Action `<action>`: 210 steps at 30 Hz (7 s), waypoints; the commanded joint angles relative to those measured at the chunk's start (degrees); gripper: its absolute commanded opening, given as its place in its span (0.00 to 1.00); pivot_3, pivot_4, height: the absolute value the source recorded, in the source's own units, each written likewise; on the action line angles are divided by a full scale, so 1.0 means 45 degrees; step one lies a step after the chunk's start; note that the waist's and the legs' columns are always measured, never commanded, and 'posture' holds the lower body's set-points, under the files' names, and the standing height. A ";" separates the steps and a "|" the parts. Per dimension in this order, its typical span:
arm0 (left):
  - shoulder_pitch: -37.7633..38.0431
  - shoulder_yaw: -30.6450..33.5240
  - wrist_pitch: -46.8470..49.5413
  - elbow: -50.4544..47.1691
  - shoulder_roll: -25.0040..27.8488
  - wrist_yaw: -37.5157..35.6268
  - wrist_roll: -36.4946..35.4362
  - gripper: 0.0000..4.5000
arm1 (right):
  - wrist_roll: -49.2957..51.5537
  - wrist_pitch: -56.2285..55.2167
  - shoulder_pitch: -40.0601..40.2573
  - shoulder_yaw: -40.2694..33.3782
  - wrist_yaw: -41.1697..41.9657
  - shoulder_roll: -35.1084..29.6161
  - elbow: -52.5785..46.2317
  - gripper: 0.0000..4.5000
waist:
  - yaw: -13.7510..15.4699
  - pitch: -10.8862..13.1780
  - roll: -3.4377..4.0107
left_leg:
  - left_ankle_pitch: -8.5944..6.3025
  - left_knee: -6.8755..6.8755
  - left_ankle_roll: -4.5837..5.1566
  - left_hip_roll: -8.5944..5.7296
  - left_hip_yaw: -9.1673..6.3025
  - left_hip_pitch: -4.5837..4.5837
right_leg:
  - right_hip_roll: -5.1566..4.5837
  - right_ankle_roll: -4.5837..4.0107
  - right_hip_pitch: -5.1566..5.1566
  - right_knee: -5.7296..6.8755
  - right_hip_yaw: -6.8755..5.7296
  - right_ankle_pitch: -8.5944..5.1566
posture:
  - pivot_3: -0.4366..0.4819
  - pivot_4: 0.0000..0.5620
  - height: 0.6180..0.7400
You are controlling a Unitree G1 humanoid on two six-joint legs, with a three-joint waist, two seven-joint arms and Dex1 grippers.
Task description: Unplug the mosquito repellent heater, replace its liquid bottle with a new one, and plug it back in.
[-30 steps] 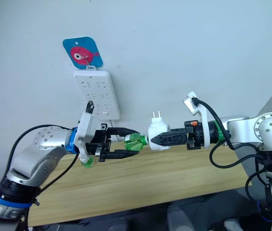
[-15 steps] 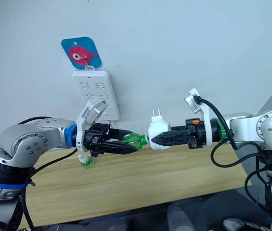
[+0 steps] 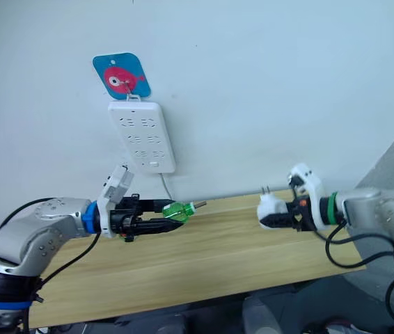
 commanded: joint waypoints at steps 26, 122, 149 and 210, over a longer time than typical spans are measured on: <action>0.2244 -0.1045 -0.2881 -0.2608 -0.1787 0.1559 0.2688 0.51 | -0.9335 -0.0224 -0.1853 0.2904 0.1257 0.3430 0.6830 0.83 | 0.0732 0.0640 -0.0070 | -0.0001 -0.0037 0.0001 -0.0006 0.0003 0.0049 | -0.0013 -0.0062 0.0020 0.0003 -0.0002 0.0047 | 0.45 0.37 0.95; 0.2920 0.0050 -0.4072 -0.0664 -0.0830 0.1168 0.3277 1.00 | -0.4834 -0.6429 0.1441 0.0943 -0.4885 0.6397 -0.1844 0.18 | -0.0504 0.0074 0.0091 | 0.0015 -0.0058 -0.0022 0.0005 0.0003 0.0043 | 0.0010 0.0002 0.0004 -0.0013 0.0008 0.0028 | 0.31 0.26 0.95; 0.3559 0.1332 -0.1402 -0.3635 -0.0842 0.3368 0.1936 1.00 | -1.1225 -1.3122 0.0240 -0.0334 -0.3454 1.0341 0.9505 0.18 | 0.0467 0.0692 -0.0068 | 0.0014 -0.0063 -0.0023 0.0012 0.0003 0.0062 | 0.0000 -0.0077 0.0008 0.0005 0.0003 0.0075 | 0.43 0.34 0.95; 0.2992 0.3408 -0.6610 0.7962 -0.0663 0.2878 0.5831 1.00 | -0.7630 -0.3522 0.0400 0.1479 0.3861 0.4418 -0.6474 1.00 | 0.0818 0.1899 -0.0191 | 0.0040 -0.0061 -0.0072 0.0040 -0.0026 -0.0012 | -0.0022 -0.0100 -0.0049 -0.0006 -0.0070 0.0091 | 0.30 0.64 0.95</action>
